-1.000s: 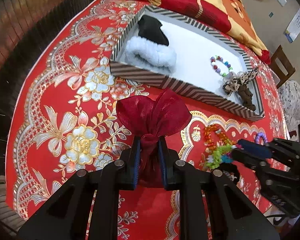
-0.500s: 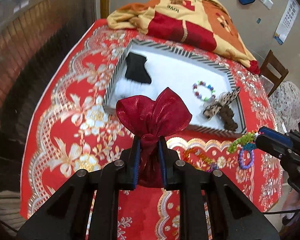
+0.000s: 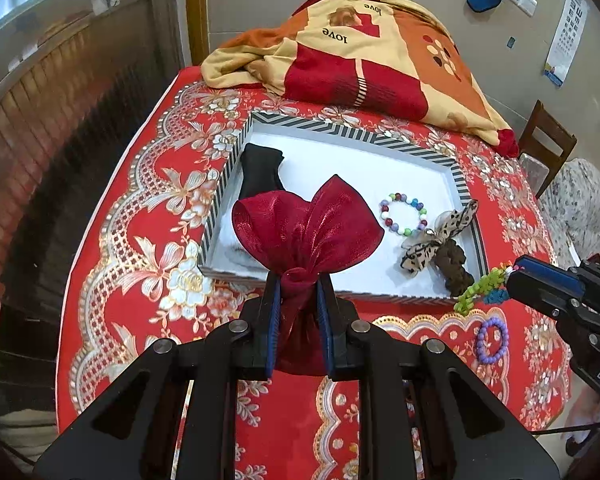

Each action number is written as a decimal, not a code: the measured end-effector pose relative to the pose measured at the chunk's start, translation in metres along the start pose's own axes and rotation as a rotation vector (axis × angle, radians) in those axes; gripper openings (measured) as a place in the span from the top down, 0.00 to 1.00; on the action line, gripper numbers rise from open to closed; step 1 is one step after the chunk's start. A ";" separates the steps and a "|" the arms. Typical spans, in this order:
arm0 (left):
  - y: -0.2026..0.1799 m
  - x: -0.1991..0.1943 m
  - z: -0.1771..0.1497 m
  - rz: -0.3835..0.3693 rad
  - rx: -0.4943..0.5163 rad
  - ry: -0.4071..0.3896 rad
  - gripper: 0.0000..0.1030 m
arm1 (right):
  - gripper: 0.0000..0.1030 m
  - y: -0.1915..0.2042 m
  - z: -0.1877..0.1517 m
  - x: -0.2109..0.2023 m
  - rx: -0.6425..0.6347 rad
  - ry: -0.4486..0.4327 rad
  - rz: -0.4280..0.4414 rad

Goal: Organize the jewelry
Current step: 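Carry the red bow and the flower clips over the white tray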

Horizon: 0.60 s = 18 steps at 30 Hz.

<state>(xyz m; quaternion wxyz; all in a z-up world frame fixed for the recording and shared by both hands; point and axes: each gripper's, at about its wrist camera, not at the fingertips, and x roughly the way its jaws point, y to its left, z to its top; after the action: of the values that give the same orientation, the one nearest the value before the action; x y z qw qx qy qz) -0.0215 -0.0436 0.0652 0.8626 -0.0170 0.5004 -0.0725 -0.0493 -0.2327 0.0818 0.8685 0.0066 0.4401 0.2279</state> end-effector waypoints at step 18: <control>0.001 0.037 0.036 0.011 0.020 0.034 0.84 | 0.86 -0.010 0.028 0.039 0.032 0.031 0.005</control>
<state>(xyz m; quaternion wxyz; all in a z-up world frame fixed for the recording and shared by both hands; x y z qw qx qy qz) 0.0277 -0.0495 0.0510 0.8545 -0.0045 0.5143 -0.0731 -0.0042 -0.2207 0.0674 0.8608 0.0181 0.4570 0.2232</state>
